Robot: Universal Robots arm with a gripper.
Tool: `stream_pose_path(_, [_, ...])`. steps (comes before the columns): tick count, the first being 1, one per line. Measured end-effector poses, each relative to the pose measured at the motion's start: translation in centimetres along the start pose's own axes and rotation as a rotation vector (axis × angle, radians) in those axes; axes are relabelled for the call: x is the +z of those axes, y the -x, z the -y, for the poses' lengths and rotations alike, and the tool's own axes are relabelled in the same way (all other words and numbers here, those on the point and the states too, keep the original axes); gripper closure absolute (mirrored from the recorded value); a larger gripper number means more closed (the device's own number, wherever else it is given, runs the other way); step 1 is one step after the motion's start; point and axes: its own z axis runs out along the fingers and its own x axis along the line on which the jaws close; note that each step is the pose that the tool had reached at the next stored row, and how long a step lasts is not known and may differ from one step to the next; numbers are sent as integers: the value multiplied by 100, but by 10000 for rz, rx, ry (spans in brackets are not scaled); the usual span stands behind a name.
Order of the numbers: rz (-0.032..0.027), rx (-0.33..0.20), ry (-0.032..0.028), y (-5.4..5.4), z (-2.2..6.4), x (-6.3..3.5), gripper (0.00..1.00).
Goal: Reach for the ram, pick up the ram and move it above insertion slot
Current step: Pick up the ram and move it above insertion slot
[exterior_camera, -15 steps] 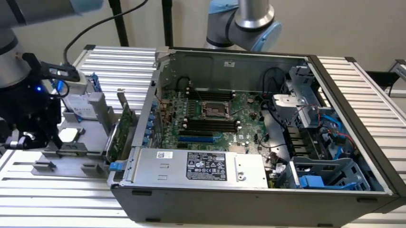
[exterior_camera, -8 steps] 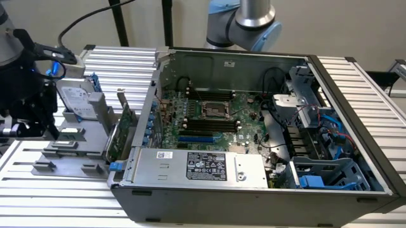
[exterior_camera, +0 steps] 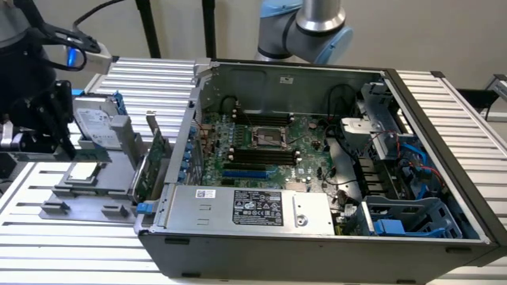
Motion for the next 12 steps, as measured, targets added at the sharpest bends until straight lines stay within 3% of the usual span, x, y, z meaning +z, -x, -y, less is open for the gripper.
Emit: stream_pose_path(12, [9,-20,134,-27,502,-561,86])
